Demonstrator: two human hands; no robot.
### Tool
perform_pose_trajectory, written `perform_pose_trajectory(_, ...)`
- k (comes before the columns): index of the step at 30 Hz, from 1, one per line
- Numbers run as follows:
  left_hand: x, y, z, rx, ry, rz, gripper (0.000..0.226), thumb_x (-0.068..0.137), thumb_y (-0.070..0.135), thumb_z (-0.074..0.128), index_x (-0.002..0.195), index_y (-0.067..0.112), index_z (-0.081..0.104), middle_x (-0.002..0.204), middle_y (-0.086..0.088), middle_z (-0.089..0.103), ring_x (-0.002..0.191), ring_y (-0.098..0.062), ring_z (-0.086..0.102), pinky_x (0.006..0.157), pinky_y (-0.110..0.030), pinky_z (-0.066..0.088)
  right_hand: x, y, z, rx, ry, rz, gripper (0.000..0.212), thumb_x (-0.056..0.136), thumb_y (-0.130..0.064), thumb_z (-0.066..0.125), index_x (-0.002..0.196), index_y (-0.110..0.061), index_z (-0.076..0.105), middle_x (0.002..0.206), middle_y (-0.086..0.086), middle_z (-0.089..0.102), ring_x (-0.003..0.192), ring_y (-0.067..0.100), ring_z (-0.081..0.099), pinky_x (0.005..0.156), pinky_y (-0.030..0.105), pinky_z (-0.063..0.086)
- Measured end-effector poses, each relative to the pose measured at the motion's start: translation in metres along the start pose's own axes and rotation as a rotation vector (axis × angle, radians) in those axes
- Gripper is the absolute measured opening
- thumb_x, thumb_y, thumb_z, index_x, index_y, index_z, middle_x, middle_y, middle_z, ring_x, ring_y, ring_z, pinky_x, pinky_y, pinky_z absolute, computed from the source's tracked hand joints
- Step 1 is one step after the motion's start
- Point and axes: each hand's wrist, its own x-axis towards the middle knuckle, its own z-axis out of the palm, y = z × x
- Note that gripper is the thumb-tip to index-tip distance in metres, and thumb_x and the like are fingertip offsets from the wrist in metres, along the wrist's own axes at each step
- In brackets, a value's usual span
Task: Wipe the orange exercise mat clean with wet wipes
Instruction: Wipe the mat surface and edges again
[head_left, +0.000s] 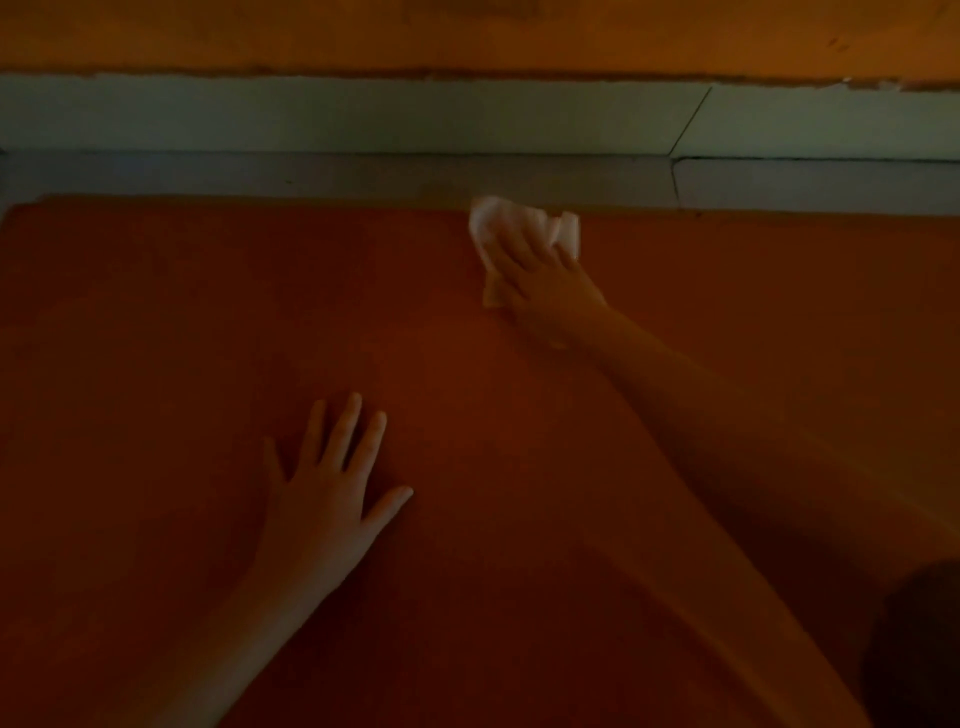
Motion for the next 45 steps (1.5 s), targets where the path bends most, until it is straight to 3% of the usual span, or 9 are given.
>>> perform_pose_trajectory(7, 0.0, 0.001, -0.001, 0.005, -0.012, -0.004, 0.078, 0.09, 0.073, 0.016, 0.149, 0.023, 0.025, 0.159, -0.005, 0.016, 0.143, -0.032, 0.018, 0.099, -0.072, 0.027, -0.044, 0.066, -0.001, 0.088, -0.002, 0.464, 0.064, 0.102, -0.031, 0.032, 0.154, -0.016, -0.003, 0.159, 0.012, -0.016, 0.144, 0.036, -0.019, 0.114, 0.065, 0.004)
perform_pose_trajectory(13, 0.0, 0.0, -0.003, -0.027, -0.038, 0.0, 0.08, 0.089, 0.073, 0.016, 0.15, 0.021, 0.027, 0.158, -0.007, 0.019, 0.144, -0.033, 0.017, 0.1, -0.073, 0.024, -0.123, -0.029, 0.031, -0.041, 0.001, -0.057, 0.062, 0.099, -0.046, 0.002, 0.154, -0.016, -0.003, 0.16, 0.013, -0.011, 0.145, 0.04, -0.013, 0.114, 0.064, 0.006)
perform_pose_trajectory(17, -0.002, 0.003, -0.007, -0.051, -0.023, -0.031, 0.085, 0.083, 0.078, 0.008, 0.152, 0.027, 0.013, 0.16, -0.002, 0.002, 0.147, -0.028, 0.002, 0.108, -0.069, 0.013, -0.159, -0.006, 0.04, -0.009, 0.004, -0.252, 0.056, 0.102, -0.042, 0.02, 0.153, -0.026, 0.005, 0.161, 0.005, 0.001, 0.147, 0.026, -0.007, 0.117, 0.051, 0.01)
perform_pose_trajectory(19, -0.002, 0.004, -0.006, -0.066, -0.005, -0.052, 0.085, 0.08, 0.08, 0.001, 0.149, 0.032, -0.004, 0.158, 0.003, -0.014, 0.145, -0.023, -0.013, 0.112, -0.065, 0.006, -0.142, 0.011, 0.031, -0.123, 0.08, -0.185, 0.059, 0.098, -0.037, 0.024, 0.152, -0.016, 0.014, 0.159, 0.014, 0.01, 0.146, 0.036, 0.004, 0.112, 0.059, 0.023)
perform_pose_trajectory(23, -0.004, 0.009, -0.015, -0.084, -0.048, -0.079, 0.085, 0.079, 0.076, 0.006, 0.15, 0.033, -0.01, 0.157, 0.004, -0.023, 0.145, -0.023, -0.019, 0.115, -0.061, 0.0, -0.117, -0.013, 0.021, 0.006, 0.033, 0.202, 0.06, 0.102, -0.033, 0.024, 0.15, -0.016, -0.008, 0.156, 0.01, -0.02, 0.143, 0.035, -0.02, 0.115, 0.06, -0.001)
perform_pose_trajectory(31, -0.01, 0.017, -0.023, -0.055, -0.112, -0.084, 0.076, 0.092, 0.064, 0.018, 0.153, 0.027, -0.009, 0.158, 0.0, -0.023, 0.147, -0.027, -0.015, 0.118, -0.055, 0.002, -0.231, -0.049, 0.054, 0.016, 0.053, -0.346, 0.054, 0.102, -0.035, 0.026, 0.153, -0.019, 0.02, 0.161, 0.007, 0.009, 0.148, 0.03, 0.0, 0.115, 0.052, 0.006)
perform_pose_trajectory(36, -0.024, 0.022, -0.023, -0.033, -0.138, -0.064, 0.07, 0.098, 0.057, 0.021, 0.153, 0.027, -0.01, 0.158, -0.002, -0.024, 0.147, -0.028, -0.015, 0.118, -0.054, 0.002, -0.222, 0.003, 0.042, -0.112, 0.118, 0.008, 0.059, 0.1, -0.036, 0.026, 0.151, -0.011, 0.012, 0.161, 0.009, -0.01, 0.144, 0.038, 0.007, 0.105, 0.063, 0.033)
perform_pose_trajectory(39, -0.032, 0.026, -0.024, -0.043, -0.177, -0.058, 0.071, 0.098, 0.057, 0.024, 0.153, 0.027, -0.009, 0.158, -0.001, -0.024, 0.147, -0.029, -0.016, 0.119, -0.053, 0.003, -0.217, -0.031, 0.046, 0.02, 0.053, 0.214, 0.066, 0.101, -0.035, 0.033, 0.151, -0.013, -0.005, 0.156, 0.009, -0.021, 0.142, 0.038, -0.021, 0.114, 0.063, 0.007)
perform_pose_trajectory(45, -0.054, 0.032, -0.022, -0.011, -0.239, 0.0, 0.072, 0.097, 0.059, 0.028, 0.154, 0.03, -0.006, 0.158, 0.0, -0.024, 0.147, -0.029, -0.015, 0.119, -0.051, 0.003, -0.279, -0.086, 0.038, 0.208, -0.077, -0.204, 0.056, 0.1, -0.045, 0.01, 0.152, -0.027, 0.0, 0.158, -0.005, -0.02, 0.142, 0.011, -0.028, 0.116, 0.041, -0.014)
